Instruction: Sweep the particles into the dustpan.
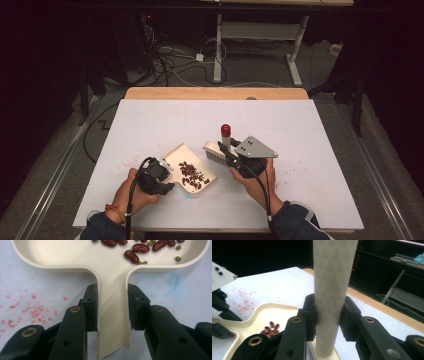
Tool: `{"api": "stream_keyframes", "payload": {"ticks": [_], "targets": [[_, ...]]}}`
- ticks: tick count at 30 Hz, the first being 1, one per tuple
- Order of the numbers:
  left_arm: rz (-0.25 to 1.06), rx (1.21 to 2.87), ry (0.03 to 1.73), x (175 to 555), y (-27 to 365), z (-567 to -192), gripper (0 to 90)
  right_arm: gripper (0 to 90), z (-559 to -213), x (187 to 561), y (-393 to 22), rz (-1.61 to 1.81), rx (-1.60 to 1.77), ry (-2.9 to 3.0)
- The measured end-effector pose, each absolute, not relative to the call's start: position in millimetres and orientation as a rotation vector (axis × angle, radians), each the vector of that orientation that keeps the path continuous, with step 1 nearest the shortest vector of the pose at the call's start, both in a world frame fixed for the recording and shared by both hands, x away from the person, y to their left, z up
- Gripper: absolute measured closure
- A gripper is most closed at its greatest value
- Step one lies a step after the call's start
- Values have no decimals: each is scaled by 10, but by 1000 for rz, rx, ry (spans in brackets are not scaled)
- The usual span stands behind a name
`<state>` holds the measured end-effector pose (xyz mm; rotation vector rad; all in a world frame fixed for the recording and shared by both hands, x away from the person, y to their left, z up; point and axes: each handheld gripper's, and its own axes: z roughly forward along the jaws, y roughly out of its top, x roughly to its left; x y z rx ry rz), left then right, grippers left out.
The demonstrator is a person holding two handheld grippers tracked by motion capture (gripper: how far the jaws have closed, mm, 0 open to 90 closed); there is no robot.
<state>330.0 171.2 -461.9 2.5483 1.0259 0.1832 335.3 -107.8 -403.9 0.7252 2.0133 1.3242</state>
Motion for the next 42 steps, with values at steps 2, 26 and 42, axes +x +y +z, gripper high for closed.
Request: {"api": "stream_keyframes", "payload": {"ticks": [2,26,42], "targets": [[189,2538,1028,3305,1708,-4622,637,704,-4054,3323,-1007,1320,700,2019],[194,2448,1105,3375,1738,-4652,637,704,-3985,3149,-776,1416,641,2026],[196,2393,1168,3436,1845,-4692,637,704,-3753,3255,-1453,1461,736,1976]]}}
